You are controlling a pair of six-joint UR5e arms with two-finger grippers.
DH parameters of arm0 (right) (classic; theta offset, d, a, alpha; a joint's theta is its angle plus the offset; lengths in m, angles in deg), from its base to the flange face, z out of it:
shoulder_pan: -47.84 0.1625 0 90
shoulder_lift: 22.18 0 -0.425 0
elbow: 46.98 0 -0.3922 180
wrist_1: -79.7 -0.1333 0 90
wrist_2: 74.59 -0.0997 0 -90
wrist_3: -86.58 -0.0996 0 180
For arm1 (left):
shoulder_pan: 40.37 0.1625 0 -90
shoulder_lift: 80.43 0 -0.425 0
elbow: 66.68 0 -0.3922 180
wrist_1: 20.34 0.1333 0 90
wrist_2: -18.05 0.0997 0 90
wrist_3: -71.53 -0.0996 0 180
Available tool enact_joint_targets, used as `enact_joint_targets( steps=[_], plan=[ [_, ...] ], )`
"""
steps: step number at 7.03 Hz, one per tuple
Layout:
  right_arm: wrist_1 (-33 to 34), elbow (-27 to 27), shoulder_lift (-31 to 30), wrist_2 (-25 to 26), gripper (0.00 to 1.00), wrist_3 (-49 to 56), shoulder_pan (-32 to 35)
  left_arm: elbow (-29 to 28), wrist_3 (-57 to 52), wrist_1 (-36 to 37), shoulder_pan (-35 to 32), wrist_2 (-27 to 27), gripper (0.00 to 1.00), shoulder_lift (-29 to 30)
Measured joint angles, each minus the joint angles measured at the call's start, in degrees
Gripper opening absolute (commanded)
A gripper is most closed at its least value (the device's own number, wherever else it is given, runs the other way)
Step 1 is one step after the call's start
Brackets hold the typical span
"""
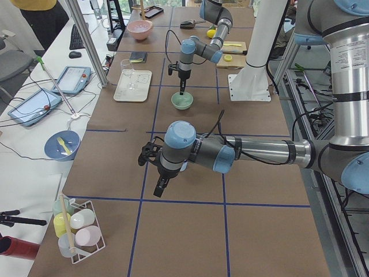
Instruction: Pour ice into bowl
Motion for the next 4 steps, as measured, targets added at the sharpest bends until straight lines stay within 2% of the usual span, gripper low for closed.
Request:
enact_joint_targets(
  steps=[2, 4],
  plan=[
    [1.76, 2.13, 0.07, -1.33, 1.0, 3.02, 3.4, 0.12, 0.2, -0.02, 0.04, 0.14, 1.0, 0.31],
    [7.76, 6.07, -1.98, -9.39, 1.0, 12.17, 11.84, 0.58, 0.34, -2.23, 0.08, 0.2, 1.0, 1.02]
  ],
)
